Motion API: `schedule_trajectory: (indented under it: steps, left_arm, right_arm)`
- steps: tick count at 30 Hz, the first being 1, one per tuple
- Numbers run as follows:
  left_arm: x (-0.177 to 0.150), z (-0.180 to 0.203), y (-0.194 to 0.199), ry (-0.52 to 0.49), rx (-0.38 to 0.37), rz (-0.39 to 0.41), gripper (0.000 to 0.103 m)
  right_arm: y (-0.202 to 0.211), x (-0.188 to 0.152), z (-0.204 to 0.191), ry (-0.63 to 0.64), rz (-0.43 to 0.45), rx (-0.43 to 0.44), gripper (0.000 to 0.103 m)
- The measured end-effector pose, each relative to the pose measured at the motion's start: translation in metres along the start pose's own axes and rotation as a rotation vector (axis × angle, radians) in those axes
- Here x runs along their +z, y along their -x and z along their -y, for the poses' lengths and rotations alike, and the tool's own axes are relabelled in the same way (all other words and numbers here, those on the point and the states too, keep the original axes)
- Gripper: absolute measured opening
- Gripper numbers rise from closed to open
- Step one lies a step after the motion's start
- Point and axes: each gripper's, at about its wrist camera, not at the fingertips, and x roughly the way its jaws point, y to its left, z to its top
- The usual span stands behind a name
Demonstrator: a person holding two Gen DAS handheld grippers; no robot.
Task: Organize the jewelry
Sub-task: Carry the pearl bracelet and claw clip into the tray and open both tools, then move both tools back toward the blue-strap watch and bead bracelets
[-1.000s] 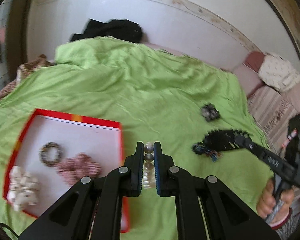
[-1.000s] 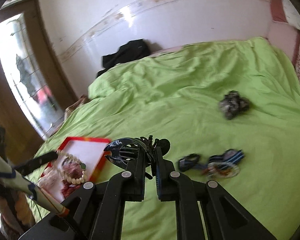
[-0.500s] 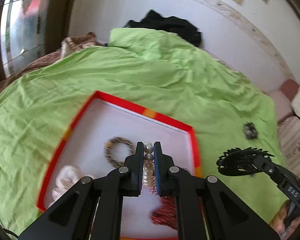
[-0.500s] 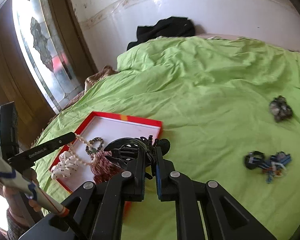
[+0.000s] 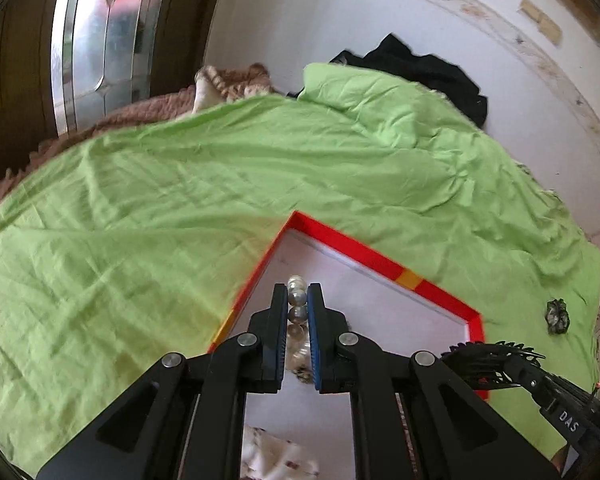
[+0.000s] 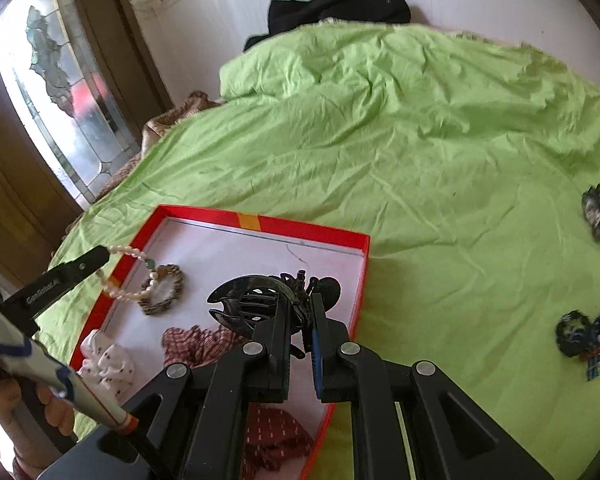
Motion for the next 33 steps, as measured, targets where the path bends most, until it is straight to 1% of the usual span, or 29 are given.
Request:
schedule_trajectory:
  steps: [2, 5, 9, 13, 15, 17, 19, 20, 21, 22, 24, 25, 27, 30, 33]
  left_arm:
    - [-0.001, -0.006, -0.01, 0.015, 0.015, -0.025, 0.009]
    - [-0.003, -0.01, -0.019, 0.026, 0.016, -0.052, 0.009]
    - [-0.003, -0.007, -0.019, 0.013, 0.015, -0.05, 0.009]
    - [-0.003, -0.005, -0.014, 0.005, 0.044, -0.025, 0.009]
    - [-0.002, -0.005, -0.012, 0.005, 0.042, -0.022, 0.01]
    - [-0.003, -0.004, -0.009, 0.003, 0.049, -0.015, 0.015]
    - [-0.003, -0.001, -0.004, -0.008, 0.063, 0.006, 0.025]
    - [-0.004, 0.001, 0.001, -0.015, 0.067, 0.025, 0.028]
    - [-0.004, 0.002, 0.005, -0.018, 0.067, 0.037, 0.033]
    - [-0.004, 0.004, 0.01, -0.025, 0.063, 0.053, 0.037]
    - [-0.005, 0.009, 0.02, -0.042, 0.057, 0.084, 0.04]
    - [-0.005, 0.011, 0.024, -0.048, 0.059, 0.094, 0.045]
    - [-0.008, 0.015, 0.033, -0.058, 0.058, 0.12, 0.048]
    - [-0.013, 0.021, 0.043, -0.086, 0.057, 0.141, 0.048]
    - [-0.02, 0.03, 0.051, -0.119, 0.061, 0.156, 0.049]
  right_arm:
    - [-0.011, 0.002, 0.001, -0.019, -0.013, -0.007, 0.009]
    - [-0.025, 0.005, 0.0, -0.028, -0.029, -0.023, 0.009]
    - [-0.033, 0.01, -0.004, -0.018, -0.022, -0.041, 0.01]
    - [-0.034, 0.011, -0.01, 0.015, -0.015, -0.064, 0.011]
    - [-0.033, 0.01, -0.012, 0.032, -0.01, -0.078, 0.013]
    - [-0.031, 0.009, -0.012, 0.046, -0.007, -0.099, 0.019]
    - [-0.028, 0.008, -0.009, 0.048, -0.002, -0.102, 0.029]
    - [-0.025, 0.008, -0.008, 0.051, 0.003, -0.107, 0.032]
    - [-0.022, 0.008, -0.008, 0.054, 0.009, -0.111, 0.04]
    - [-0.019, 0.007, -0.008, 0.059, 0.017, -0.12, 0.041]
    - [-0.012, 0.007, -0.008, 0.075, 0.029, -0.136, 0.041]
    - [-0.008, 0.006, -0.008, 0.08, 0.032, -0.138, 0.041]
    - [0.002, 0.001, -0.006, 0.091, 0.04, -0.145, 0.041]
    - [0.016, -0.008, 0.001, 0.099, 0.053, -0.157, 0.043]
    - [0.03, -0.023, 0.015, 0.075, 0.055, -0.155, 0.045]
